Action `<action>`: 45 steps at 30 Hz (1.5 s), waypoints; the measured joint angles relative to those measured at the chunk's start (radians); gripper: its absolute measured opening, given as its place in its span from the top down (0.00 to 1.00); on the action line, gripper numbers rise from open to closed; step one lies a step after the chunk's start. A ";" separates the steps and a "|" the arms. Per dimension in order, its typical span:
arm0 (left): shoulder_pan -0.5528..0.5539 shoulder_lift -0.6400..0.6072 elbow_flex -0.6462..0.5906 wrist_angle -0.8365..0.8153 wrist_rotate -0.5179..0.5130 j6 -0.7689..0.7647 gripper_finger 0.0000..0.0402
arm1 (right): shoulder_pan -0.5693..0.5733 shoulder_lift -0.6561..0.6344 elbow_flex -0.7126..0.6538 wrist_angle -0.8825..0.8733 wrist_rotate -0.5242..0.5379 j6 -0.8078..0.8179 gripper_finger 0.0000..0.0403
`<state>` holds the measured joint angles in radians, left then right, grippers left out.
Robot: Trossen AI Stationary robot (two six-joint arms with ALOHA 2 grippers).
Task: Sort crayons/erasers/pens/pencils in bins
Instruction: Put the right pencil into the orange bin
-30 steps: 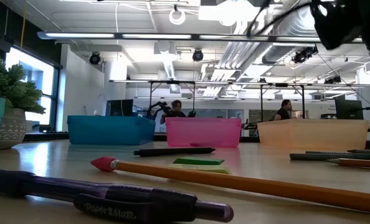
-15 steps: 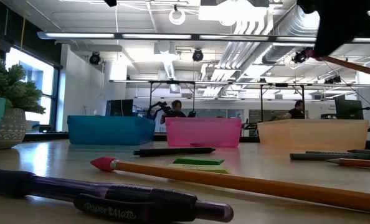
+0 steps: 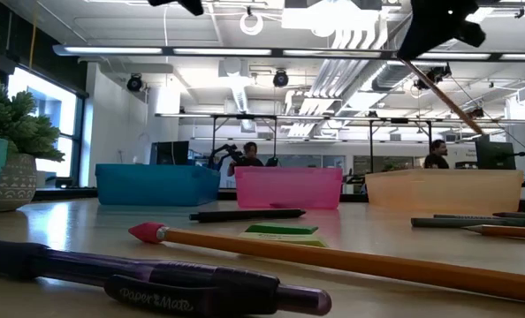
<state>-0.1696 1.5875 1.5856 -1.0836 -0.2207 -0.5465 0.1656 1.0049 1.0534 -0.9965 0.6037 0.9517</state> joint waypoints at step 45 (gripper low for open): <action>0.432 0.000 0.000 0.042 0.011 0.151 0.54 | -0.997 0.338 0.001 0.238 -0.450 -0.889 0.97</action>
<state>0.2622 1.5879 1.5855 -1.0416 -0.2096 -0.3950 -0.8318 1.3427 1.0546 -0.7590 0.1535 0.0628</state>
